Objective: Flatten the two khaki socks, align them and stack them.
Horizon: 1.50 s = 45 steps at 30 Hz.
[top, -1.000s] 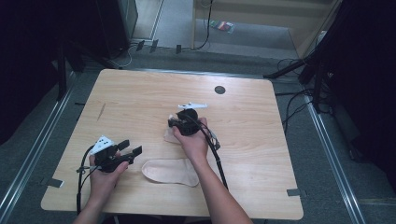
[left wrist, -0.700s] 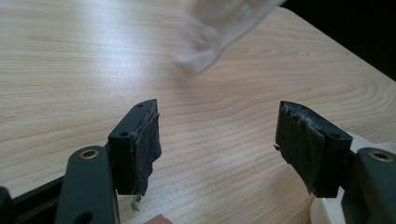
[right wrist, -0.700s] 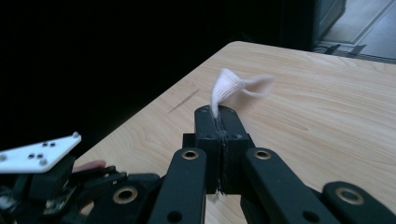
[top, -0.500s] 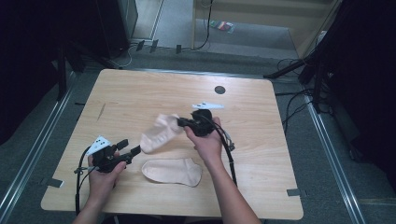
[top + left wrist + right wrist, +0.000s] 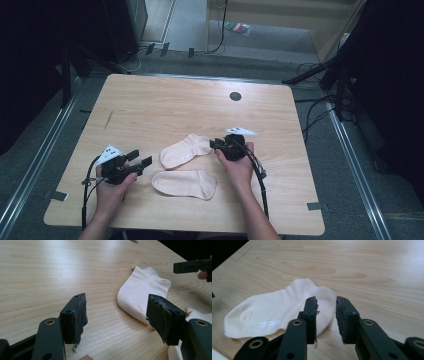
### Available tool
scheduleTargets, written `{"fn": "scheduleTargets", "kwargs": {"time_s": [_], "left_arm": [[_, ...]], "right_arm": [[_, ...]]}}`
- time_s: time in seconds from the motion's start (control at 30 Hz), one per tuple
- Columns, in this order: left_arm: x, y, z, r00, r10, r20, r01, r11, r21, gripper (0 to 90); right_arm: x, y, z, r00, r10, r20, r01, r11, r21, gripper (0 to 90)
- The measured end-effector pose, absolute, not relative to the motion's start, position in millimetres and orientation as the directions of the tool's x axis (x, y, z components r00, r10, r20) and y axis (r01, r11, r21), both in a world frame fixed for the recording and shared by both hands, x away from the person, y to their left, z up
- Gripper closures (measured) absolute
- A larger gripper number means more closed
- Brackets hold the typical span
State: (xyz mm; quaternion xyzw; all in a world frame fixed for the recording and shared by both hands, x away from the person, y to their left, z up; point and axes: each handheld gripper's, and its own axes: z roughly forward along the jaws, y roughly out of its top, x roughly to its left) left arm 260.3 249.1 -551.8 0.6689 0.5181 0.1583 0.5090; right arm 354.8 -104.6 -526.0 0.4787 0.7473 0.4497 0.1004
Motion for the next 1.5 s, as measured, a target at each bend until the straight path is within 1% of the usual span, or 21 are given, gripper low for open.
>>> {"fn": "scheduleTargets", "kwargs": {"time_s": [0.03,0.07,0.27,0.3,0.37,0.43,0.53,0.67,0.7,0.73,0.8,0.87,0.9,1.0,1.07,1.13,1.27,1.33,1.37,1.4,1.5], "left_arm": [[260,249,-552,0.413,0.854,-0.316,0.532,0.055,0.845,35.4],[262,248,-552,0.397,0.863,-0.312,0.547,0.05,0.836,36.5],[268,246,-548,0.369,0.872,-0.321,0.575,0.057,0.816,45.5],[270,242,-545,0.362,0.873,-0.325,0.584,0.059,0.81,46.4],[273,234,-542,0.377,0.88,-0.289,0.579,0.02,0.815,48.2],[276,227,-541,0.387,0.877,-0.286,0.597,-0.002,0.802,50.8],[280,216,-541,0.399,0.873,-0.282,0.616,-0.028,0.787,55.4],[285,202,-541,0.402,0.882,-0.246,0.641,-0.079,0.764,53.7],[285,202,-541,0.402,0.882,-0.246,0.641,-0.079,0.764,54.5],[287,198,-541,0.402,0.888,-0.226,0.643,-0.098,0.759,56.8],[290,192,-541,0.403,0.893,-0.2,0.654,-0.128,0.746,59.0],[292,190,-543,0.41,0.889,-0.204,0.672,-0.143,0.727,68.4],[293,189,-543,0.41,0.89,-0.201,0.678,-0.149,0.72,68.8],[294,188,-546,0.416,0.892,-0.176,0.679,-0.175,0.713,75.0],[294,189,-546,0.424,0.888,-0.178,0.678,-0.181,0.713,82.3],[295,191,-546,0.425,0.885,-0.187,0.679,-0.176,0.713,88.9],[295,198,-543,0.432,0.884,-0.179,0.668,-0.179,0.722,90.0],[293,203,-539,0.433,0.884,-0.178,0.652,-0.17,0.739,90.0],[293,203,-539,0.433,0.884,-0.178,0.652,-0.17,0.739,90.0],[292,209,-534,0.433,0.884,-0.179,0.634,-0.158,0.757,90.0],[290,214,-529,0.438,0.881,-0.177,0.619,-0.153,0.77,90.0]], "right_arm": [[355,-105,-526,-0.522,0.806,0.28,0.625,0.137,0.768,67.4],[355,-95,-522,-0.526,0.825,0.209,0.596,0.183,0.782,62.3],[376,-91,-525,-0.523,0.828,0.202,0.591,0.183,0.786,59.7],[383,-89,-531,-0.53,0.827,0.188,0.588,0.198,0.784,58.7],[386,-85,-535,-0.544,0.82,0.179,0.585,0.217,0.781,57.6],[387,-80,-537,-0.565,0.809,0.163,0.573,0.242,0.783,57.3],[388,-76,-539,-0.567,0.809,0.153,0.569,0.251,0.783,57.6],[389,-75,-543,-0.572,0.809,0.132,0.568,0.275,0.776,58.3],[389,-75,-543,-0.572,0.809,0.132,0.568,0.275,0.776,58.3],[387,-74,-545,-0.583,0.806,0.102,0.56,0.309,0.769,58.7],[386,-72,-547,-0.587,0.805,0.088,0.561,0.326,0.761,59.4],[385,-71,-547,-0.591,0.803,0.075,0.554,0.337,0.762,61.7],[385,-71,-547,-0.593,0.802,0.074,0.554,0.34,0.76,63.6],[382,-69,-547,-0.596,0.802,0.045,0.541,0.359,0.76,73.4],[379,-69,-547,-0.593,0.803,0.055,0.55,0.354,0.757,81.0],[377,-69,-547,-0.591,0.804,0.063,0.555,0.349,0.755,83.5],[373,-73,-544,-0.576,0.814,0.076,0.579,0.341,0.741,85.1],[370,-76,-540,-0.568,0.814,0.119,0.601,0.311,0.736,85.3],[370,-76,-540,-0.568,0.814,0.119,0.601,0.311,0.736,85.3],[366,-81,-534,-0.567,0.81,0.151,0.608,0.288,0.74,85.5],[362,-85,-526,-0.574,0.803,0.161,0.596,0.275,0.754,85.6]]}}
